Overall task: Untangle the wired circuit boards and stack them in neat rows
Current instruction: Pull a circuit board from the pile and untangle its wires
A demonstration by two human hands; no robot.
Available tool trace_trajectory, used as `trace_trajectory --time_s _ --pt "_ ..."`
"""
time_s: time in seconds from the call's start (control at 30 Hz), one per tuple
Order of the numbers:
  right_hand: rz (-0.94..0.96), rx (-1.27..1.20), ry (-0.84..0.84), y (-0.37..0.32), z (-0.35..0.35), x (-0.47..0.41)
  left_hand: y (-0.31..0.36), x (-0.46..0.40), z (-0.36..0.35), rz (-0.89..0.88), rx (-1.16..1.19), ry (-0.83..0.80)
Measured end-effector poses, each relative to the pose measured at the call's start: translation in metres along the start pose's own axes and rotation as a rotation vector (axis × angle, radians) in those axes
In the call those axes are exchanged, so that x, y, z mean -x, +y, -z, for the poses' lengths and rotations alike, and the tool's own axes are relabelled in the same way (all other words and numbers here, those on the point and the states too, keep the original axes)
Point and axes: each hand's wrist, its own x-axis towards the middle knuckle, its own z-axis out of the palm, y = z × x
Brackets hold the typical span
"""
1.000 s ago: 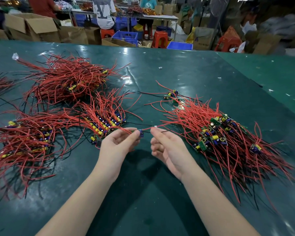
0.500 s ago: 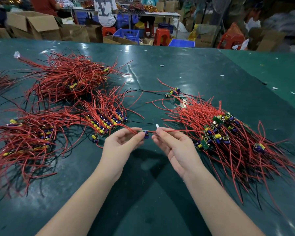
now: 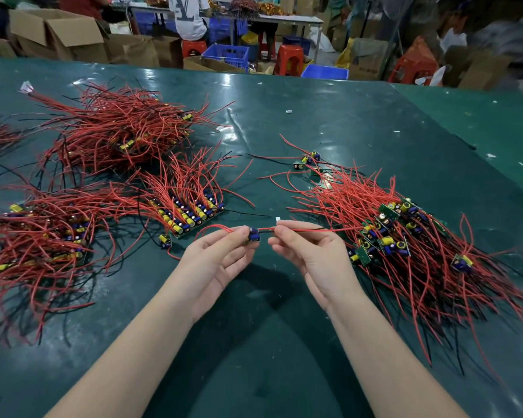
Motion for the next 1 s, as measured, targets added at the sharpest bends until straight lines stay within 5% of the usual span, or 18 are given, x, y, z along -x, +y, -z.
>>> trace_trajectory --time_s 0.2,0.4,1.0 --pt "0.162 0.216 0.121 0.005 0.001 0.002 -0.004 0.0 -0.002 -0.01 -0.057 0.029" --pt "-0.025 -0.01 0.044 0.0 -0.002 0.0 -0.003 -0.001 0.003 -0.072 -0.066 0.041" --pt "-0.057 -0.072 0.089 -0.009 0.017 -0.009 0.0 -0.004 0.005 -0.127 -0.083 0.072"
